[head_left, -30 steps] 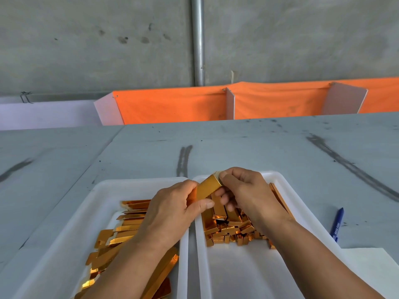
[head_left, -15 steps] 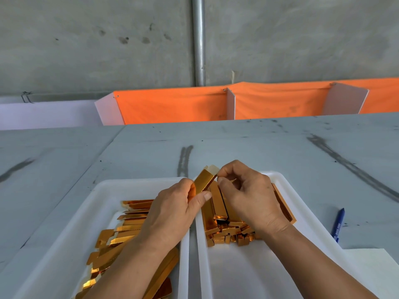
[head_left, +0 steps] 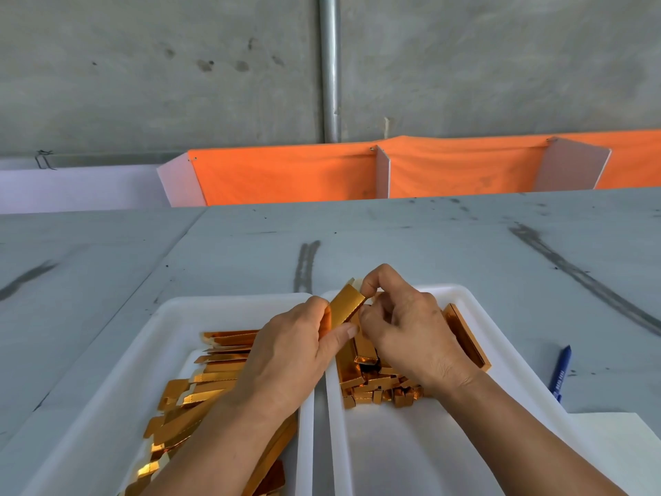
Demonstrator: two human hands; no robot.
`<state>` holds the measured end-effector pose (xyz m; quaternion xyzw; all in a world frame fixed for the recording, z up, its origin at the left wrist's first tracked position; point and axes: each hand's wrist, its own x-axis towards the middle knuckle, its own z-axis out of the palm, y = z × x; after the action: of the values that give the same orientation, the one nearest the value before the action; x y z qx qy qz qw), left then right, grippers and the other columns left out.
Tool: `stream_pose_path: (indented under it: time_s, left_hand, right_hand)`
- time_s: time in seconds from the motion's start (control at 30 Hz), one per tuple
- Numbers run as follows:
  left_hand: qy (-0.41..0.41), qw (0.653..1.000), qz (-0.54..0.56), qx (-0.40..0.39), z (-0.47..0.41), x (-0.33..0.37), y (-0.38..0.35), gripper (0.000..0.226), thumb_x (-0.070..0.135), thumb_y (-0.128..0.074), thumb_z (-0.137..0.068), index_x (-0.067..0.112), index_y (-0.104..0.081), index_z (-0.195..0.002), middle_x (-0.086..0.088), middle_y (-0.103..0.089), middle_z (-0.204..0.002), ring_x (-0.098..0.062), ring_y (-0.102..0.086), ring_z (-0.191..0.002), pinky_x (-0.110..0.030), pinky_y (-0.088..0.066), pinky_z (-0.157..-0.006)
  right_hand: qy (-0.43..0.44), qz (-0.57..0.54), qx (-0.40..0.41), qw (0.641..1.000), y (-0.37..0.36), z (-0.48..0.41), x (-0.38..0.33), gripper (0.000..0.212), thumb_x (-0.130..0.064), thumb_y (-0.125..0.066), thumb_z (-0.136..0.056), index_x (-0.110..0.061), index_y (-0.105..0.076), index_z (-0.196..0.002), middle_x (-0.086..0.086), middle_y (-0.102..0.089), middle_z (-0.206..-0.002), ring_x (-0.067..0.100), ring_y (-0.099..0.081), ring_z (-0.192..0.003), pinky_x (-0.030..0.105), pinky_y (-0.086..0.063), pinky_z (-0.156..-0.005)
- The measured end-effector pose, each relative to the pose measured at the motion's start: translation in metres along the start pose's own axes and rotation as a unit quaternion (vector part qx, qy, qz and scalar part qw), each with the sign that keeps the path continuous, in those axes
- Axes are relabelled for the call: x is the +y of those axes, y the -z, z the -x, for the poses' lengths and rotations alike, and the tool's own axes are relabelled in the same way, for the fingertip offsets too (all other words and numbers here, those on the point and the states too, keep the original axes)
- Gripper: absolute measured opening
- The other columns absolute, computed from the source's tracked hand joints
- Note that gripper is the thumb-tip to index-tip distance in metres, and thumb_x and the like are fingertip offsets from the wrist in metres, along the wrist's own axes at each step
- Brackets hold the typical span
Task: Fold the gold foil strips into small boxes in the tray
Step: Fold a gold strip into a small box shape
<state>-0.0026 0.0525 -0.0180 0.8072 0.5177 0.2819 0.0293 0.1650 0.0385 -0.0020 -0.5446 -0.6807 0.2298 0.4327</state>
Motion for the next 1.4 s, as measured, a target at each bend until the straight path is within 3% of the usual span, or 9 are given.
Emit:
stream_pose_path:
  time_s: [0.13, 0.3, 0.43, 0.6, 0.73, 0.9, 1.07, 1.33, 1.4]
  left_hand:
    - [-0.016, 1.0, -0.003, -0.011, 0.001, 0.002, 0.0, 0.039, 0.072, -0.025, -0.077, 0.035, -0.029, -0.089, 0.016, -0.036, -0.066, -0.001, -0.043, -0.059, -0.012, -0.027, -0.051]
    - [-0.044, 0.999, 0.013, -0.02, 0.003, 0.004, 0.002, 0.037, 0.071, -0.027, -0.08, 0.035, -0.034, -0.087, 0.012, -0.039, -0.065, -0.003, -0.042, -0.058, -0.015, -0.025, -0.051]
    - [-0.044, 0.998, 0.033, -0.025, 0.003, 0.002, 0.003, 0.038, 0.07, -0.031, -0.082, 0.034, -0.039, -0.086, 0.01, -0.043, -0.067, -0.005, -0.046, -0.061, -0.015, -0.029, -0.054]
    - [-0.033, 0.998, 0.036, -0.033, 0.002, 0.002, 0.002, 0.042, 0.074, -0.026, -0.078, 0.035, -0.038, -0.09, 0.013, -0.047, -0.075, -0.003, -0.052, -0.069, -0.014, -0.038, -0.058]
    - [-0.035, 0.998, 0.031, -0.036, 0.002, 0.001, 0.003, 0.039, 0.072, -0.027, -0.079, 0.035, -0.036, -0.089, 0.014, -0.044, -0.073, -0.003, -0.051, -0.068, -0.013, -0.034, -0.058]
    - [-0.034, 0.998, 0.026, -0.038, 0.002, 0.002, 0.002, 0.043, 0.073, -0.024, -0.078, 0.035, -0.037, -0.092, 0.014, -0.044, -0.075, -0.003, -0.052, -0.07, -0.013, -0.035, -0.059]
    - [-0.032, 0.998, 0.022, -0.041, 0.002, 0.001, 0.0, 0.044, 0.074, -0.024, -0.077, 0.036, -0.037, -0.094, 0.016, -0.045, -0.076, -0.002, -0.053, -0.072, -0.012, -0.039, -0.06]
    - [-0.04, 0.999, 0.005, -0.036, 0.002, -0.002, -0.002, 0.042, 0.076, -0.022, -0.077, 0.039, -0.033, -0.095, 0.017, -0.042, -0.074, 0.0, -0.051, -0.07, -0.011, -0.034, -0.058]
    - [-0.043, 0.998, -0.003, -0.037, 0.002, -0.002, -0.002, 0.041, 0.076, -0.022, -0.078, 0.04, -0.031, -0.096, 0.019, -0.041, -0.075, 0.0, -0.05, -0.07, -0.01, -0.035, -0.058]
  right_hand:
    - [-0.059, -0.084, -0.042, 0.994, 0.004, -0.001, -0.004, 0.019, -0.009, -0.05, -0.094, -0.027, -0.053, -0.089, -0.003, -0.052, -0.051, 0.01, -0.045, -0.042, 0.025, -0.042, -0.042]
    - [-0.098, -0.094, -0.09, 0.987, 0.008, -0.002, -0.006, 0.009, -0.008, -0.046, -0.091, -0.016, -0.051, -0.091, 0.001, -0.058, -0.052, 0.015, -0.047, -0.04, 0.024, -0.04, -0.038]
    - [-0.097, -0.11, -0.069, 0.987, 0.012, -0.002, -0.006, 0.015, -0.011, -0.045, -0.095, -0.013, -0.057, -0.086, 0.002, -0.057, -0.051, 0.016, -0.046, -0.04, 0.026, -0.039, -0.039]
    - [-0.046, -0.051, 0.033, 0.997, 0.01, -0.005, -0.002, 0.017, -0.024, -0.05, -0.1, -0.032, -0.06, -0.089, 0.012, -0.061, -0.063, 0.013, -0.052, -0.05, 0.035, -0.051, -0.053]
    - [-0.041, -0.036, 0.025, 0.998, 0.007, -0.006, 0.001, 0.014, -0.028, -0.053, -0.1, -0.04, -0.06, -0.101, 0.012, -0.06, -0.065, 0.013, -0.051, -0.05, 0.038, -0.053, -0.054]
    - [-0.028, -0.054, 0.066, 0.996, 0.007, -0.006, 0.003, 0.014, -0.028, -0.065, -0.094, -0.041, -0.07, -0.089, -0.012, -0.064, -0.086, 0.005, -0.061, -0.062, 0.022, -0.05, -0.058]
    - [0.0, -0.012, 0.079, 0.997, 0.008, -0.006, 0.003, 0.017, -0.026, -0.07, -0.091, -0.042, -0.071, -0.084, -0.021, -0.056, -0.112, 0.0, -0.061, -0.086, 0.022, -0.054, -0.071]
    - [-0.03, -0.015, 0.048, 0.998, 0.01, -0.005, 0.004, 0.015, -0.032, -0.065, -0.094, -0.043, -0.064, -0.104, -0.016, -0.064, -0.09, 0.002, -0.063, -0.073, 0.018, -0.05, -0.069]
    - [-0.025, -0.01, 0.049, 0.998, 0.01, -0.005, 0.002, 0.017, -0.031, -0.065, -0.094, -0.048, -0.064, -0.095, -0.018, -0.062, -0.087, 0.002, -0.062, -0.074, 0.015, -0.047, -0.066]
